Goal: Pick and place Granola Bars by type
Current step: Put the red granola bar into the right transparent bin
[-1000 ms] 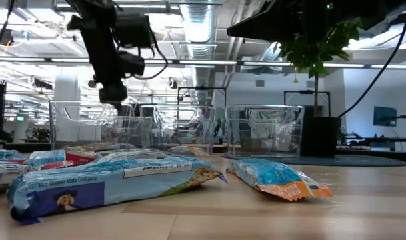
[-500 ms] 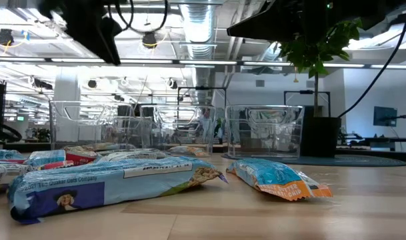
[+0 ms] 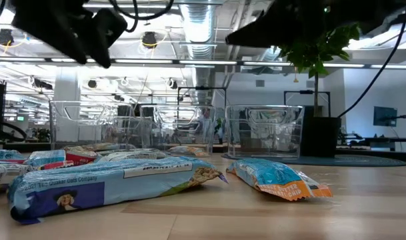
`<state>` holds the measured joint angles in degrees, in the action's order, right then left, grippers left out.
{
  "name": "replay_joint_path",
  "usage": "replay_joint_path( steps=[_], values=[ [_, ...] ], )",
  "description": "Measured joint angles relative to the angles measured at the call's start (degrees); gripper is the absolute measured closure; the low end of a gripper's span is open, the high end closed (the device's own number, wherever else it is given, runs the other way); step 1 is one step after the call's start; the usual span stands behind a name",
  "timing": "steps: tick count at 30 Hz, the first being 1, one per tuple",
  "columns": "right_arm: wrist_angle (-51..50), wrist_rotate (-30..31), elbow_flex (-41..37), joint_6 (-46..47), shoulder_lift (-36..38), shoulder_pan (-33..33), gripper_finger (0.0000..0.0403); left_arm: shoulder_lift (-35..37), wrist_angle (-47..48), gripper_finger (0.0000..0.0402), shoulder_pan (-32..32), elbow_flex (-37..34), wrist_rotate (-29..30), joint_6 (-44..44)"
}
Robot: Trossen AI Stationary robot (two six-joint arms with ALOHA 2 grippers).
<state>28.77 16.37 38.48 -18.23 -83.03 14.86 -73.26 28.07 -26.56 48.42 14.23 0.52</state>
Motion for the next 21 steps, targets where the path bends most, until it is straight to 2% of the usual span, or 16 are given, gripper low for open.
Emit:
replay_joint_path(
  steps=[7, 13, 17, 21],
  values=[
    [-2.56, -2.34, 1.58, 9.87, -4.95, 2.30, 0.0284, -4.88, -0.19, 0.0235, -6.22, -0.10, 8.53, 0.39],
    [-7.08, -2.23, 8.43, 12.25, -12.25, 7.01, 0.0284, -4.19, -4.77, 0.0235, -10.89, -5.98, 14.25, -2.55],
    [-13.65, -1.06, 15.11, 15.38, -16.68, 8.43, 0.0284, -2.40, -7.53, 0.0235, -13.75, -10.55, 18.44, -6.82],
    [-26.12, -0.99, 23.09, 26.91, -20.72, 8.25, 0.0284, 0.95, -10.54, 0.0235, -17.60, -15.00, 23.87, -10.19]
  ],
)
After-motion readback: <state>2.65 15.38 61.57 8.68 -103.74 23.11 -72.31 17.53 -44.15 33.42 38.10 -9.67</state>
